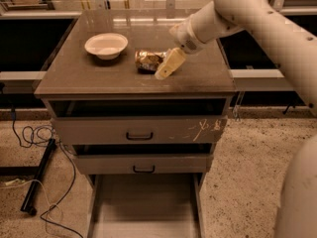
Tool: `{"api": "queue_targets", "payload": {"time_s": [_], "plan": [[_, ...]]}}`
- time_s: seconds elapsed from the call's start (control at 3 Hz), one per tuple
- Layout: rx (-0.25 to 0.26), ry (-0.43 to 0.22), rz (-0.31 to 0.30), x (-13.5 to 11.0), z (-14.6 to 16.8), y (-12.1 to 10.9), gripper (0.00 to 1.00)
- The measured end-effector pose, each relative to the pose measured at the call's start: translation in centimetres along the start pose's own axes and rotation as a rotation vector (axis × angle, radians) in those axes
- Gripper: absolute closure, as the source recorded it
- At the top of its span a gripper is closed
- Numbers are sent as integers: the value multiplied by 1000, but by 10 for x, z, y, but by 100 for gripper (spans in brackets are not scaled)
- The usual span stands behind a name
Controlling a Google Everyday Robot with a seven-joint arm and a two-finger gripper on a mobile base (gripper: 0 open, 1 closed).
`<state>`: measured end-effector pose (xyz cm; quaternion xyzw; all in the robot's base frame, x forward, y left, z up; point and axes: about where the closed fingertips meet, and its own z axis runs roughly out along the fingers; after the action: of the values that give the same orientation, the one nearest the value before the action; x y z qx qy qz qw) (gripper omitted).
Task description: Place orange can into bottom drawer
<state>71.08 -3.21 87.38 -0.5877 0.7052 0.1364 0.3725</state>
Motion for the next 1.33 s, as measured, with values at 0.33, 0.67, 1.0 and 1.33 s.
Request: {"api": "queue_targets", "payload": {"time_s": [0.33,0.67,1.0,1.33], "plan": [[-44,7,-6,-1,24,-3,0],[-77,19,-2,7,41,-3,0],[-78,19,-2,7,41,-3,27],[-78,19,-2,7,41,-3,50]]}}
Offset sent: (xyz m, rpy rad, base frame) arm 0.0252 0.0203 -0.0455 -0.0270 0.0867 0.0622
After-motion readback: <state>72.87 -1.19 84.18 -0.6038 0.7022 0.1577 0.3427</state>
